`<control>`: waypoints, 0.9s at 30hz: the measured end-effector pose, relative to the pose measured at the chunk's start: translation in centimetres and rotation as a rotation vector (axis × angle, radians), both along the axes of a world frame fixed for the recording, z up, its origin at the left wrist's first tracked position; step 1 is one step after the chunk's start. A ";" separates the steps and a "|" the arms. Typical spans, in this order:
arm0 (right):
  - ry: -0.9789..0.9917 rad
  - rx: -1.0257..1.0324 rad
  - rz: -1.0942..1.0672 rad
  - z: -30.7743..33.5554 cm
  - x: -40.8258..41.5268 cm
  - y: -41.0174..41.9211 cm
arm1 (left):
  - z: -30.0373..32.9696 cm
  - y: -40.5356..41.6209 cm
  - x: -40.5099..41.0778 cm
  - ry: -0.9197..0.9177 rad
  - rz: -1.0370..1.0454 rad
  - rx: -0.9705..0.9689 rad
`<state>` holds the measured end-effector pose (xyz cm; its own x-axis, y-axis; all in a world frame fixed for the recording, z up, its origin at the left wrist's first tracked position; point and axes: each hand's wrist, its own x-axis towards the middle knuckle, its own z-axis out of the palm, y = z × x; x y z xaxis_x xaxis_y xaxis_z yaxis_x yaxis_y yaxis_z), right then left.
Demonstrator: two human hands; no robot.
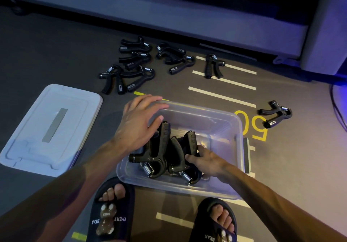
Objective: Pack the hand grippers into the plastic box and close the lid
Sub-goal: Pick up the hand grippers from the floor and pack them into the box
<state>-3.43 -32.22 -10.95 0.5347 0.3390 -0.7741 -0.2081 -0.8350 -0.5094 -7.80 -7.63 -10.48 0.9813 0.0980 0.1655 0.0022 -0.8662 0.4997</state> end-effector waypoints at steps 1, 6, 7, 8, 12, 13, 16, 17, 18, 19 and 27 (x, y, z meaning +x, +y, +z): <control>0.022 0.018 -0.027 0.0 -0.2 0.3 | 0.0 0.0 0.0 0.002 0.002 0.001; 0.072 0.050 -0.126 -0.3 -1.0 0.9 | 0.0 -0.1 0.0 0.005 0.016 -0.012; 0.076 0.058 -0.127 -0.4 -1.1 0.9 | 0.0 -0.1 0.0 0.005 0.017 -0.013; 0.082 0.061 -0.125 -0.4 -1.1 0.9 | 0.0 -0.2 0.0 0.005 0.018 -0.015; 0.087 0.053 -0.126 -0.5 -1.1 0.8 | 0.0 -0.3 -0.1 0.008 0.018 -0.024; 0.093 0.048 -0.128 -0.6 -1.0 0.8 | 0.0 -0.3 -0.1 0.007 0.018 -0.024; 0.117 0.052 -0.157 -0.2 -0.9 0.9 | 0.0 -0.2 -0.1 0.009 0.019 -0.024; 0.110 0.054 -0.163 0.0 -0.8 0.9 | 0.0 -0.2 -0.1 0.008 0.019 -0.023; 0.106 0.048 -0.163 0.2 -0.6 0.8 | 0.0 -0.2 -0.1 0.007 0.019 -0.021; 0.106 0.037 -0.161 0.3 -0.5 0.7 | 0.0 -0.2 -0.1 0.007 0.018 -0.018; -0.171 -0.053 0.003 3.1 4.0 0.7 | 0.1 0.0 0.5 -0.012 -0.003 0.005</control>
<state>0.56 -31.55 -7.84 0.6588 0.3023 -0.6889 -0.1195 -0.8621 -0.4925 -7.27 -7.67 -10.34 0.9795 0.0939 0.1782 -0.0068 -0.8689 0.4950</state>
